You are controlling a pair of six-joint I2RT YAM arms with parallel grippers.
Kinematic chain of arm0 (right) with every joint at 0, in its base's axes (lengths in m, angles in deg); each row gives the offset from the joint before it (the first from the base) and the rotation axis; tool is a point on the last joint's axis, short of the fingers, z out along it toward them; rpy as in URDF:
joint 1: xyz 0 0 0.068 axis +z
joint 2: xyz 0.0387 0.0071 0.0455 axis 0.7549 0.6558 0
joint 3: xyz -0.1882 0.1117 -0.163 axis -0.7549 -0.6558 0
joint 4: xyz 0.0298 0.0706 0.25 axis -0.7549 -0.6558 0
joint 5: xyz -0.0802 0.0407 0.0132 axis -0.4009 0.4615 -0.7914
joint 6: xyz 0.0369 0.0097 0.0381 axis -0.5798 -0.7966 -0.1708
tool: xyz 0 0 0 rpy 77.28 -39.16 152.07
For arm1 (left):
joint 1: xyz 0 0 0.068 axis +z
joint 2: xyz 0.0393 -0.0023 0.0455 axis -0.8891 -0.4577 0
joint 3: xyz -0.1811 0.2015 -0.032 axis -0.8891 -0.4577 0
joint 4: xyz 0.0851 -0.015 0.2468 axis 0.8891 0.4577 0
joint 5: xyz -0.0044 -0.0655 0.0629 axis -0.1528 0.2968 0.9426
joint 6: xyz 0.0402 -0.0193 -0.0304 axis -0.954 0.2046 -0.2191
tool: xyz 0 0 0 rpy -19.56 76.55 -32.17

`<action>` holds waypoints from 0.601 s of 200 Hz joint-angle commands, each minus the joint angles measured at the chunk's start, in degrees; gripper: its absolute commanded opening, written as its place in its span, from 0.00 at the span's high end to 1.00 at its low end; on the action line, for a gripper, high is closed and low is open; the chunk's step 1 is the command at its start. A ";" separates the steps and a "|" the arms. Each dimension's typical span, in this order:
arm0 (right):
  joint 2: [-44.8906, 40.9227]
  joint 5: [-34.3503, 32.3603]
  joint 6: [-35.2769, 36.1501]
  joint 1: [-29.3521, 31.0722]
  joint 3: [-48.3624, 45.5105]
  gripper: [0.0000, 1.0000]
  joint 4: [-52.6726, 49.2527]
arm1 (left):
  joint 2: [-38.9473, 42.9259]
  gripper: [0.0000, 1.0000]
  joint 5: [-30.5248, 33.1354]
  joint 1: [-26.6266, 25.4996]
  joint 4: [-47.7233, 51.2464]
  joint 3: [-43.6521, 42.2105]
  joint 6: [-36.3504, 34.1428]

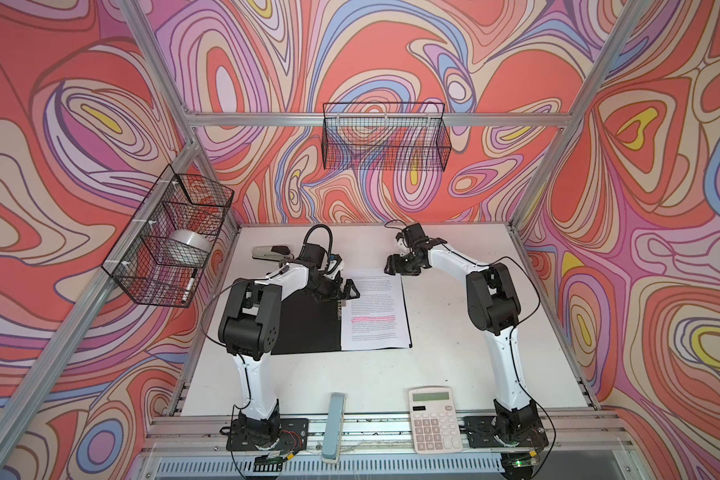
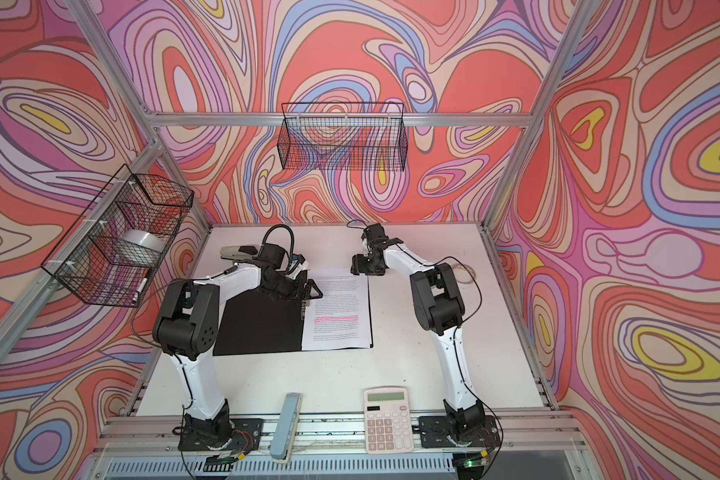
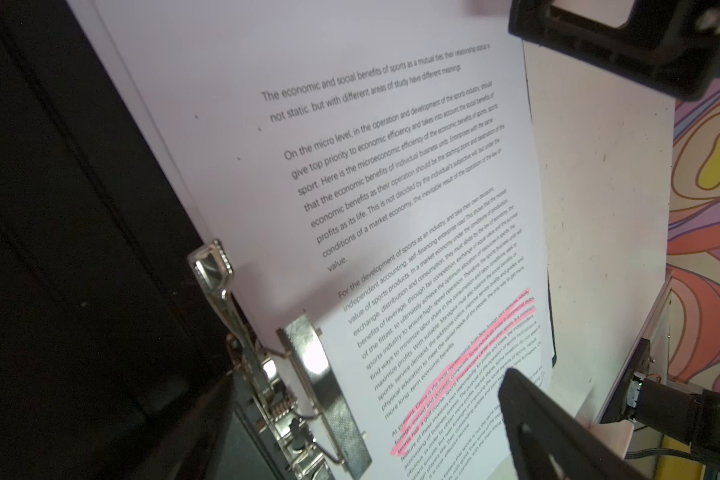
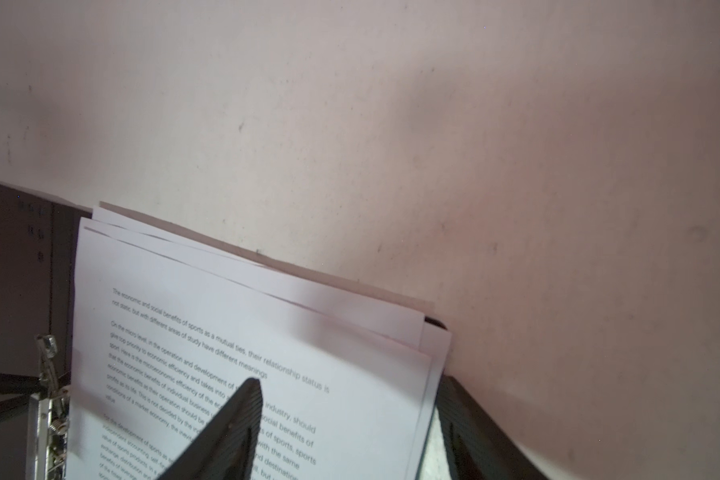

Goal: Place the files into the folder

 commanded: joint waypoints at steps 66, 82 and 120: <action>0.73 0.64 1.01 1.08 3.02 0.30 -1.18 | -2.43 0.00 0.62 -0.08 3.39 -0.08 -0.49; 0.79 0.69 1.01 1.11 2.82 0.30 -1.18 | -2.43 0.00 0.60 -0.08 3.37 -0.08 -0.54; 0.22 -1.38 1.10 1.18 2.23 0.29 -1.44 | -1.69 0.00 1.31 -0.08 4.05 0.09 -0.98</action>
